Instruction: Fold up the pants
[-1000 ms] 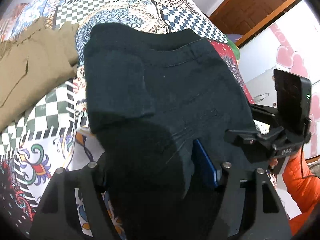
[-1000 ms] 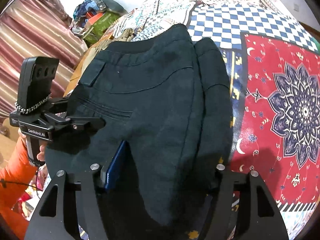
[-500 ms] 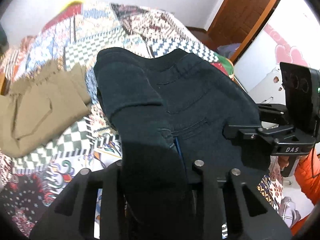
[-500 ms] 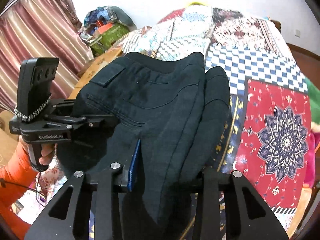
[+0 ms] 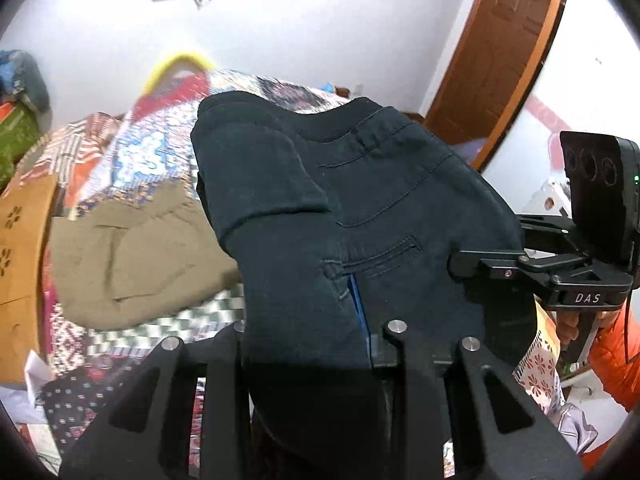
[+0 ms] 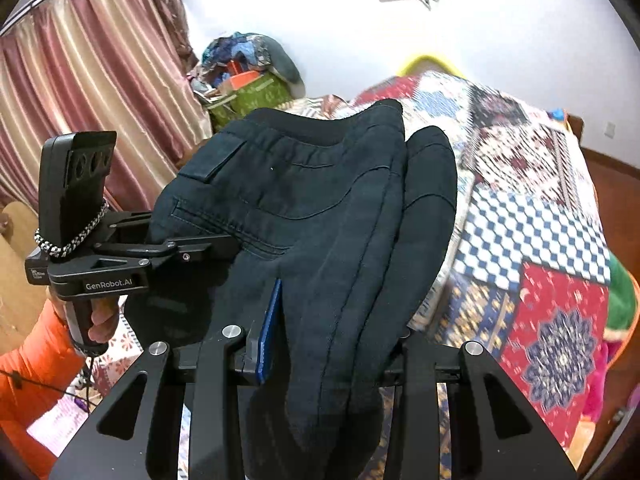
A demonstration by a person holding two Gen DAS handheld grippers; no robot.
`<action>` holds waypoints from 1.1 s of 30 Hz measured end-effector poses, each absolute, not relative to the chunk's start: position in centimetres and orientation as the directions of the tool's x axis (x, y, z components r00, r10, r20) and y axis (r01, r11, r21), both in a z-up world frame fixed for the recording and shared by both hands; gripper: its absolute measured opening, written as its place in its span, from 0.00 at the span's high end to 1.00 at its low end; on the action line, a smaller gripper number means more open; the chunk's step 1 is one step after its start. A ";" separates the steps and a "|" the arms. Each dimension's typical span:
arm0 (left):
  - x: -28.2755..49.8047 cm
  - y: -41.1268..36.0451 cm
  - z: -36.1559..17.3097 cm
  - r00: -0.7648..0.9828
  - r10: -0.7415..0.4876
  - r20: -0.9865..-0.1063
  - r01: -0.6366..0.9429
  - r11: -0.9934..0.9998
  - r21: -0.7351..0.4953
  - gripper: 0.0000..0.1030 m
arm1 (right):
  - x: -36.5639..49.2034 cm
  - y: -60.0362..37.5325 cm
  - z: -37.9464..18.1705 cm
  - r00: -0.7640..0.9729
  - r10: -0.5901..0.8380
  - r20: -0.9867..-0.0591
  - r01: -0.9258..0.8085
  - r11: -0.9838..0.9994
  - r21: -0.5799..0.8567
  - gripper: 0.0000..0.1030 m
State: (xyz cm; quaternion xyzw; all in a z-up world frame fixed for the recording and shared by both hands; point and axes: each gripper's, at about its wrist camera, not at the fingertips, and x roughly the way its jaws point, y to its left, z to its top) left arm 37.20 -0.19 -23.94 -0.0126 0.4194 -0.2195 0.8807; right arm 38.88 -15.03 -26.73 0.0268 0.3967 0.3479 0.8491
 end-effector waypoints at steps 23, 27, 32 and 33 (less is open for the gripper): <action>43.2 17.2 -22.7 0.674 -0.270 -0.688 0.171 0.963 -0.210 0.72 | 46.7 1.3 -26.4 0.450 0.672 -0.588 -0.659 0.695 0.290 0.70; 45.2 17.8 -23.1 0.681 -0.247 -0.689 0.171 0.969 -0.178 0.72 | 48.2 2.6 -26.9 0.462 0.665 -0.586 -0.649 0.704 0.288 0.70; 48.5 19.1 -24.6 0.672 -0.241 -0.700 0.170 0.970 -0.172 0.72 | 50.0 3.7 -27.9 0.474 0.651 -0.593 -0.639 0.718 0.276 0.70; 49.5 19.3 -25.3 0.663 -0.246 -0.707 0.167 0.969 -0.181 0.72 | 50.4 4.1 -28.2 0.477 0.645 -0.597 -0.634 0.723 0.274 0.70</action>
